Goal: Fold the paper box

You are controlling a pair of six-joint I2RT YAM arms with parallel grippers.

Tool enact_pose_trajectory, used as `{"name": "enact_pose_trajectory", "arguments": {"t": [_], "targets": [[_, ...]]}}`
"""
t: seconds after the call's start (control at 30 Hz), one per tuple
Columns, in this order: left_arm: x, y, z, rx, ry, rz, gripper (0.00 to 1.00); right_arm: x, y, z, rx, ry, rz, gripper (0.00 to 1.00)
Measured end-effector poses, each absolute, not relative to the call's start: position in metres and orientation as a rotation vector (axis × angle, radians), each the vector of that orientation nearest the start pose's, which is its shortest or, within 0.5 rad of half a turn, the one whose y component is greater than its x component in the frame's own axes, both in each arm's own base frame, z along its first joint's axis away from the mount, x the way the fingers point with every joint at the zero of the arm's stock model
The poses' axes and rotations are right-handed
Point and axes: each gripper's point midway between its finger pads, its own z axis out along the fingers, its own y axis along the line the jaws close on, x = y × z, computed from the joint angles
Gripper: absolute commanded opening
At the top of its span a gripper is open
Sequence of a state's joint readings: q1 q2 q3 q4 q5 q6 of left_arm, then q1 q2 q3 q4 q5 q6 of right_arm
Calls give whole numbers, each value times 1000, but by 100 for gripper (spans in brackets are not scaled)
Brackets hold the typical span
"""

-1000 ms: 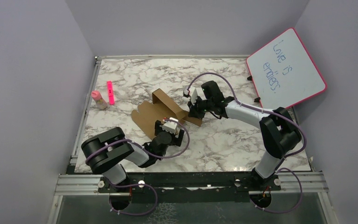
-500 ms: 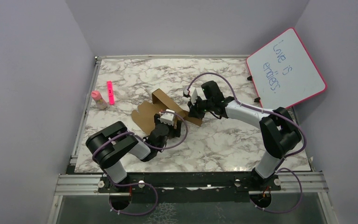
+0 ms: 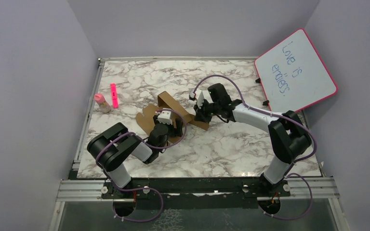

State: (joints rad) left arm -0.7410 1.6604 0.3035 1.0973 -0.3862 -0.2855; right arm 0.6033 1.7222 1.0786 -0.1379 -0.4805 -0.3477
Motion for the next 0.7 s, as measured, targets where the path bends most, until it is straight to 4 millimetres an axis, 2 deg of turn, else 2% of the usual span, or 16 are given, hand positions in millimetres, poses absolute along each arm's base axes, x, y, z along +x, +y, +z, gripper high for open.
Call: {"name": "enact_pose_trajectory", "arguments": {"t": [0.27, 0.5, 0.7], "targets": [[311, -217, 33, 122, 1878, -438, 78, 319, 302, 85, -1238, 2007, 667, 3], [310, -224, 34, 106, 1876, -507, 78, 324, 301, 91, -1135, 2090, 624, 3], [308, -230, 36, 91, 1877, -556, 74, 329, 300, 97, -996, 2184, 583, 1]]}}
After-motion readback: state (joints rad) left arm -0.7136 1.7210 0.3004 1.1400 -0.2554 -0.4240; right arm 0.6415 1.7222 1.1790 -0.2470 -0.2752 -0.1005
